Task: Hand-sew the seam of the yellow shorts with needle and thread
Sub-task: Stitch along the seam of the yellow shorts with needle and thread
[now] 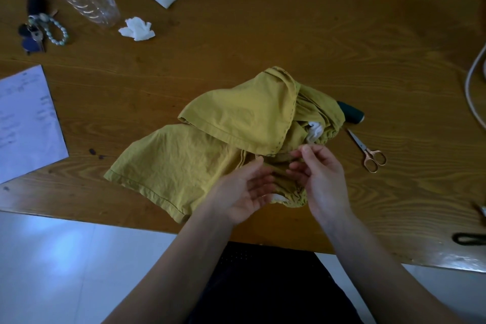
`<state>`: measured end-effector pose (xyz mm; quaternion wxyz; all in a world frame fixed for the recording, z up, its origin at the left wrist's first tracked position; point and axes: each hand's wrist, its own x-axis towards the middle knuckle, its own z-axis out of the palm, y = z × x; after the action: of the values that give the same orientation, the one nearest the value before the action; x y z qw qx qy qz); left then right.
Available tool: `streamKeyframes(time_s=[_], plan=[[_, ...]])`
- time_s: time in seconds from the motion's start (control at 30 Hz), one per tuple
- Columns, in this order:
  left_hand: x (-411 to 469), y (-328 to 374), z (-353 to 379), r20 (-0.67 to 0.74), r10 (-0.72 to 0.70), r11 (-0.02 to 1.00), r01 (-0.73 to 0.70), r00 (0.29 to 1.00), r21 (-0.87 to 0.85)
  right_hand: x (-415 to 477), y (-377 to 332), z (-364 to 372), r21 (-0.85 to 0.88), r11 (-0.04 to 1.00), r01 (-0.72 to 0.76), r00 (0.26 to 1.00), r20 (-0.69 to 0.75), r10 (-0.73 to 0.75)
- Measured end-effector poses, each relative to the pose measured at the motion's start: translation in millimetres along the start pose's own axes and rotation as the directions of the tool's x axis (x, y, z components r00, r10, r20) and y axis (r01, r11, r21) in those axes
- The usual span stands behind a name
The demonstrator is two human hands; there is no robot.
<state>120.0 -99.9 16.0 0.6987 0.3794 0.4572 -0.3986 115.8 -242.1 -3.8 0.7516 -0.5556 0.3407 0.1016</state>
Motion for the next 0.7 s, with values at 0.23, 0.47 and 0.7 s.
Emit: streamKeyframes(time_s=[0.23, 0.47, 0.7], plan=[[2, 3, -17, -0.184, 0.137, 0.990, -0.141, 0.973, -0.010, 2, -1, -1, 0.018, 1.000, -0.019, 1.000, 0.010, 0.019], [-3, 13, -28, -0.369, 0.519, 0.835, -0.365, 0.771, 0.412, 2, 0, -1, 0.014, 1.000, -0.027, 0.999, 0.025, 0.027], [2, 10, 2, -0.133, 0.371, 0.877, -0.299, 0.919, 0.377, 2, -2, -2, 0.004, 1.000, -0.028, 0.999, 0.032, 0.028]])
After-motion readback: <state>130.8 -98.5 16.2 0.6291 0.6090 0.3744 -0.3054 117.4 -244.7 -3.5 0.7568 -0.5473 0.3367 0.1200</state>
